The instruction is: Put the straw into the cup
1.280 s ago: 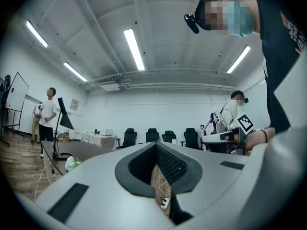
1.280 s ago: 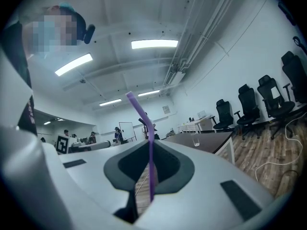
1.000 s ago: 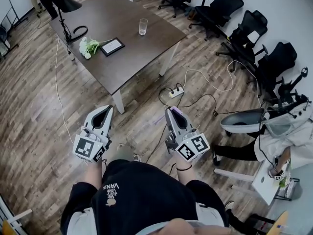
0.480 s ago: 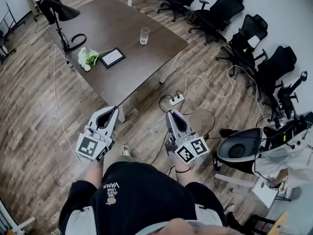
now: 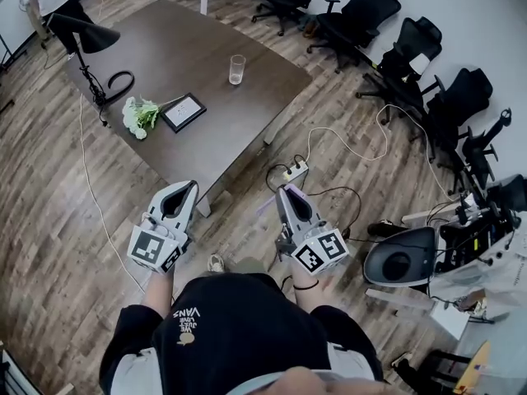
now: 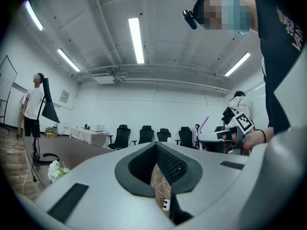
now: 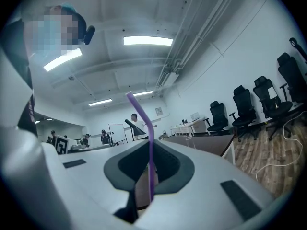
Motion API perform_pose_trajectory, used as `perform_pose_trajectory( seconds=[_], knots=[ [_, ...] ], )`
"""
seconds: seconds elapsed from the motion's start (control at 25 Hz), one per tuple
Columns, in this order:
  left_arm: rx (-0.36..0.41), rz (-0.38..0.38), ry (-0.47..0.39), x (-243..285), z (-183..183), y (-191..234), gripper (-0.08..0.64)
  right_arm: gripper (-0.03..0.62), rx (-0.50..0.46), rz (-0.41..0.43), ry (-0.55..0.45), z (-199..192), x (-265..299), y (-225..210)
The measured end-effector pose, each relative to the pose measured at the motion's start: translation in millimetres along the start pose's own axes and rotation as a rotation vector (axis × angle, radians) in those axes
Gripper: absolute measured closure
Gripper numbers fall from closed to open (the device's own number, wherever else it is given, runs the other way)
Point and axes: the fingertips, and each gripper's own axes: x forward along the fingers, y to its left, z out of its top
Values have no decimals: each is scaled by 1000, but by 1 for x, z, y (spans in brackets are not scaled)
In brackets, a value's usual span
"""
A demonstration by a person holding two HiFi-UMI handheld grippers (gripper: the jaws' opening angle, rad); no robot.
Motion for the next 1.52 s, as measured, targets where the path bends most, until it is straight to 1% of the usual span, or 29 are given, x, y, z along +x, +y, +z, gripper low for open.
perform_pose_trajectory(
  seconds=[0.12, 0.32, 0.48, 0.68, 0.96, 1.12, 1.28, 1.4, 1.52],
  knots=[
    [-15, -9, 4, 11, -2, 11, 554, 558, 3, -7, 12, -3, 13, -6],
    [-7, -11, -7, 40, 2, 21, 554, 558, 1, -1, 14, 4, 29, -27],
    [-12, 12, -4, 66, 5, 29, 554, 558, 2, 14, 18, 12, 46, -51],
    [-1, 48, -9, 102, 5, 38, 554, 558, 3, 61, 25, 23, 72, -83],
    [0, 112, -4, 147, 5, 43, 554, 558, 8, 123, 38, 35, 93, -127],
    [5, 129, -1, 166, -1, 42, 554, 558, 8, 150, 55, 34, 104, -147],
    [-10, 135, 13, 180, -9, 46, 554, 558, 16, 164, 74, 29, 118, -159],
    [-19, 137, 23, 190, -15, 56, 554, 558, 20, 167, 87, 24, 131, -164],
    [-15, 139, 19, 201, -15, 75, 554, 558, 16, 154, 89, 22, 150, -171]
  ],
)
